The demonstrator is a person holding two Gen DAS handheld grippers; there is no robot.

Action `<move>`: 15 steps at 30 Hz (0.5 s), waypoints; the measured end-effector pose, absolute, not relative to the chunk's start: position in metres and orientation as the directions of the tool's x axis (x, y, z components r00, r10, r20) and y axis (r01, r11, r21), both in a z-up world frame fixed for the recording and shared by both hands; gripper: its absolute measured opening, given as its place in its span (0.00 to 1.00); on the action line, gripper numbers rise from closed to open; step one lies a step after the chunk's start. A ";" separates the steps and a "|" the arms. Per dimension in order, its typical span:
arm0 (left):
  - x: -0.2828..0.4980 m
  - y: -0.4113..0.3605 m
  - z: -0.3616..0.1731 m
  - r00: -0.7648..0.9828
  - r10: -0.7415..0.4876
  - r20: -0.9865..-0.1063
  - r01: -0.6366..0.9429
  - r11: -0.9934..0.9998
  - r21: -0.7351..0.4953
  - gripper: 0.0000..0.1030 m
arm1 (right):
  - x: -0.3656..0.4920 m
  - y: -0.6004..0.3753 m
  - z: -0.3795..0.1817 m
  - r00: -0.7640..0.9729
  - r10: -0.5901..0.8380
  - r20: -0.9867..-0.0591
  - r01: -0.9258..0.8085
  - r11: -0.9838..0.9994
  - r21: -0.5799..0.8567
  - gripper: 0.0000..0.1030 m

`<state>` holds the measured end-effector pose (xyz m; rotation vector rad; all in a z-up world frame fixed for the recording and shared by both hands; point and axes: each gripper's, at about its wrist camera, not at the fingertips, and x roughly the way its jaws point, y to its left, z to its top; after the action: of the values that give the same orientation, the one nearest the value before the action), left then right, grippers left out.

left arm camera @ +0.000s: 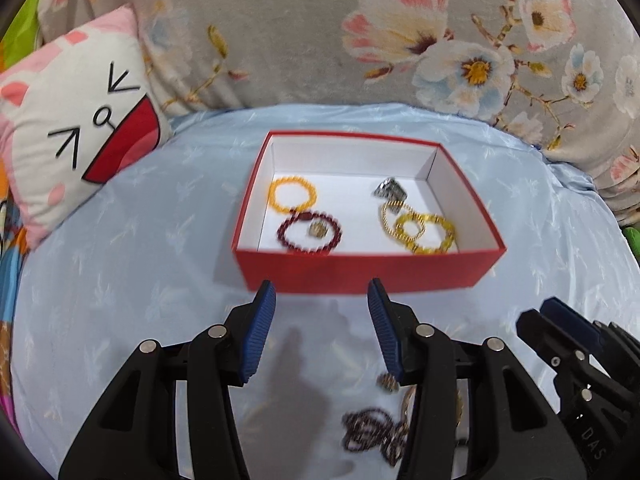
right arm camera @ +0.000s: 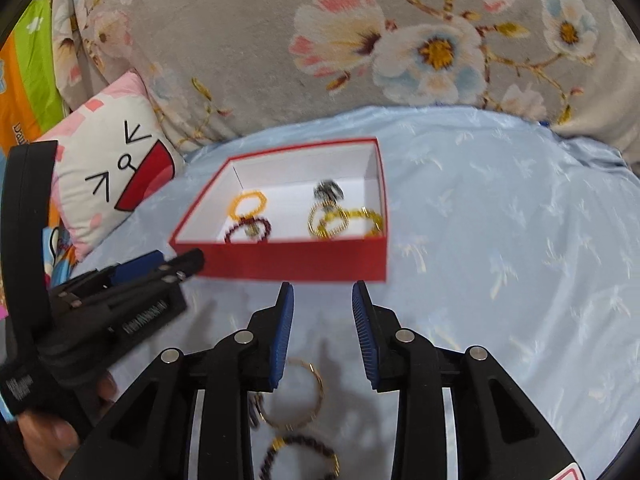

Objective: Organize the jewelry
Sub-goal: 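Move both open tools back over the remaining jewelry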

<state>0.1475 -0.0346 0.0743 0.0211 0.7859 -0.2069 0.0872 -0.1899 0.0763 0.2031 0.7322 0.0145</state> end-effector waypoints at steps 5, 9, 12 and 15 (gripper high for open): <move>0.128 -0.020 0.052 0.649 -0.166 -0.743 0.167 0.983 -0.074 0.45 | 0.055 -0.193 0.041 0.687 0.078 -0.722 0.081 0.980 0.183 0.30; 0.112 -0.012 0.033 0.614 -0.165 -0.772 0.162 0.983 -0.081 0.45 | 0.036 -0.192 0.019 0.648 0.085 -0.757 0.090 0.978 0.187 0.30; 0.101 -0.008 0.024 0.600 -0.158 -0.784 0.162 0.984 -0.075 0.45 | 0.026 -0.189 0.010 0.632 0.088 -0.770 0.087 0.979 0.184 0.30; 0.091 -0.004 0.019 0.595 -0.158 -0.788 0.163 0.984 -0.074 0.48 | 0.020 -0.186 0.005 0.622 0.096 -0.777 0.081 0.979 0.186 0.30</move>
<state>0.0913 -0.0043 0.0190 0.0065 0.9152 -0.1865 0.0205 -0.1863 0.0051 0.2118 0.9011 0.0086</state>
